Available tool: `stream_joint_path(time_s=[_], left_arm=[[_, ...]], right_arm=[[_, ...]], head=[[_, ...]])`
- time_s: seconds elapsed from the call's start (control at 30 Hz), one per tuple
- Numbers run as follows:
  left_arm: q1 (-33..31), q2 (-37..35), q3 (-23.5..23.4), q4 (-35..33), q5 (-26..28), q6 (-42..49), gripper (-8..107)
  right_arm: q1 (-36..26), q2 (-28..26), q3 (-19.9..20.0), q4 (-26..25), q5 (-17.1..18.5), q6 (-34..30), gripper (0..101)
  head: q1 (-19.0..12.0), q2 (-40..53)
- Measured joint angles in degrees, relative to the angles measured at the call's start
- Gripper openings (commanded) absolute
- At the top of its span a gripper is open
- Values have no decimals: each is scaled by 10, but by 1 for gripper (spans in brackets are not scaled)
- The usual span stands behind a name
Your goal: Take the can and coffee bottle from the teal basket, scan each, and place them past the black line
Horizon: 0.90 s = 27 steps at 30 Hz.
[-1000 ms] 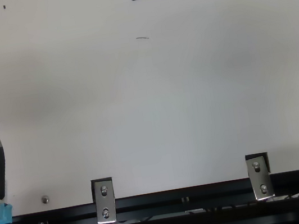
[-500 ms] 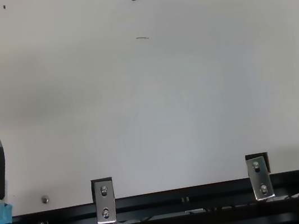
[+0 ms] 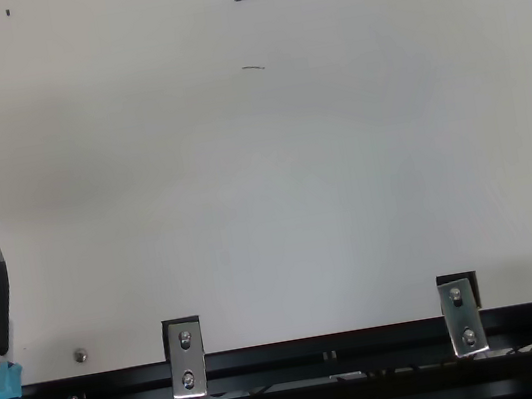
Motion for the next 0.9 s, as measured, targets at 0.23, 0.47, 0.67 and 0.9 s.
stream_joint_path(time_s=[0.23, 0.47, 0.67, 0.9], left_arm=[[0, 0, 0, 0, 0, 0, 90], [0, 0, 0, 0, 0, 0, 90], [0, 0, 0, 0, 0, 0, 90], [0, 0, 0, 0, 0, 0, 90]], right_arm=[[21, -3, 35, 48, 8, 52, 101], [40, -6, 60, 80, 30, 87, 101], [40, -5, 60, 80, 28, 87, 101], [40, -5, 60, 80, 28, 87, 101]], head=[[3, 0], [3, 0], [0, 0], [3, 0]])
